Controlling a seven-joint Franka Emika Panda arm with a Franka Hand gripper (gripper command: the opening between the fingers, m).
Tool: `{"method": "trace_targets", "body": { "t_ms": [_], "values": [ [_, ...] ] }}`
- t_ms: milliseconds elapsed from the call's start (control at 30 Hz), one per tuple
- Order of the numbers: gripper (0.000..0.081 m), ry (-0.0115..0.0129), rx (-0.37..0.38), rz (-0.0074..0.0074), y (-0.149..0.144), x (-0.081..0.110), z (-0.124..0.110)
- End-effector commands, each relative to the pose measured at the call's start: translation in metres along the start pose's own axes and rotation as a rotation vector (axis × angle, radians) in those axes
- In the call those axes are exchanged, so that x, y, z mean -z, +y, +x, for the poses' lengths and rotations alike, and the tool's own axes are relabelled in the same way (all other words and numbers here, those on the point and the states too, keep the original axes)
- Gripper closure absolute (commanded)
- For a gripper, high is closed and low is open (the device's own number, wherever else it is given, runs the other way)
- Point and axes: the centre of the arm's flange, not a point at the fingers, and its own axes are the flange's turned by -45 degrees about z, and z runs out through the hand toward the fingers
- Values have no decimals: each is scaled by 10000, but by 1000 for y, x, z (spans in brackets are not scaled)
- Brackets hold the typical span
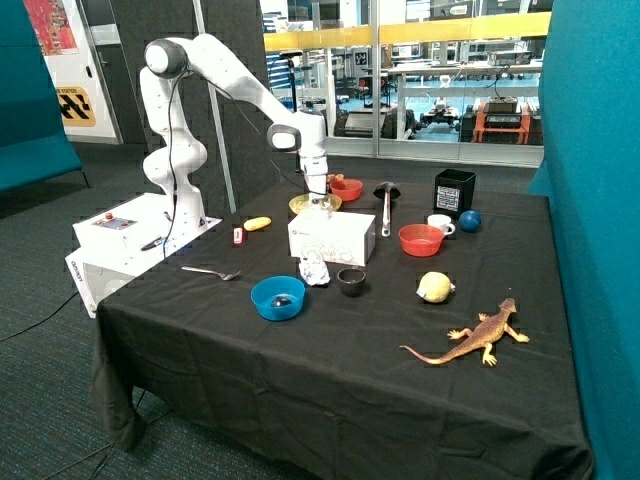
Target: Dry the plate
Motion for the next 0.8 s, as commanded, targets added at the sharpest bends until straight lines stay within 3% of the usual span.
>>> {"method": "trace_targets", "body": {
  "t_ms": [0,333,767],
  "values": [
    [808,-62,270,-28,-20,-3,24],
    [808,-63,997,-26,-60,1,44],
    [808,-64,1299,-25,-77,-2,59]
  ]
}}
